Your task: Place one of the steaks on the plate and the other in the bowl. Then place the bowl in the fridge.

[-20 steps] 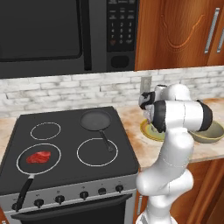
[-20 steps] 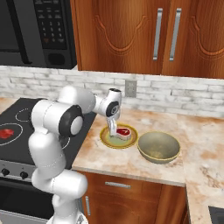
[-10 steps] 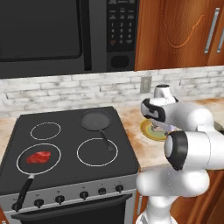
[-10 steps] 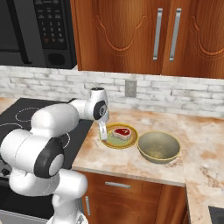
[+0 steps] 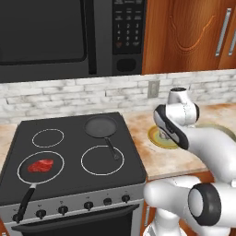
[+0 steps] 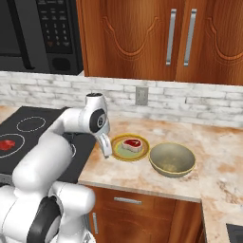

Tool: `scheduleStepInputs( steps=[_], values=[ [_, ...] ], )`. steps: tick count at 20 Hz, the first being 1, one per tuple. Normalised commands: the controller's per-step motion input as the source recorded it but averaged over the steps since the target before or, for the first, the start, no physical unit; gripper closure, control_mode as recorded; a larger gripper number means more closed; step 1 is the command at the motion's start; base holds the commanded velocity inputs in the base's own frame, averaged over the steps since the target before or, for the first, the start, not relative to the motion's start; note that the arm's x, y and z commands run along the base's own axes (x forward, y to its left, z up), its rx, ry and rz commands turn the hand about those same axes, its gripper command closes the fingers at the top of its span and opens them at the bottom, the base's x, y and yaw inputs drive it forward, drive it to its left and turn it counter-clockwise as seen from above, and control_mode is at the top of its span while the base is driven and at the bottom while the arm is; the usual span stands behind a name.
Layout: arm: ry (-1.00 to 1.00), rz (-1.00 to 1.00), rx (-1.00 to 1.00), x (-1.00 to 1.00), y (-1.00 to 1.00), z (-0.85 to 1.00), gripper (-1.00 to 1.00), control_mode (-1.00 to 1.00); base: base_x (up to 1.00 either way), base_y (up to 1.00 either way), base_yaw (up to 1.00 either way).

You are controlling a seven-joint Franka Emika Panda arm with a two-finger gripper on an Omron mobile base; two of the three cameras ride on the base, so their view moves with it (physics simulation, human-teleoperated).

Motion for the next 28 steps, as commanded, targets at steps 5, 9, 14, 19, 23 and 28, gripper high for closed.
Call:
scheduleStepInputs(
  steps=[5, 9, 14, 19, 23, 28],
  values=[
    [0.02, 0.27, 0.04, -0.38, 0.03, 0.29, -1.00, -1.00, 0.00, 0.00, 0.00],
    [0.00, 0.29, 0.08, -0.64, 0.16, 0.11, -1.00, -1.00, 0.00, 0.00, 0.00],
    [0.00, 0.10, 0.00, -0.21, 0.01, 0.00, -1.00, -1.00, 0.00, 0.00, 0.00],
    [0.00, 0.00, 0.00, -0.03, 0.17, 0.00, -1.00, 1.00, -0.02, 0.15, 0.00],
    [0.00, 0.00, 0.00, 0.00, 0.00, 0.00, -1.00, 1.00, -0.11, 0.98, 0.00],
    [0.00, 0.00, 0.00, 0.00, 0.00, 0.00, -1.00, 1.00, -0.03, 1.00, 0.00]
  ],
)
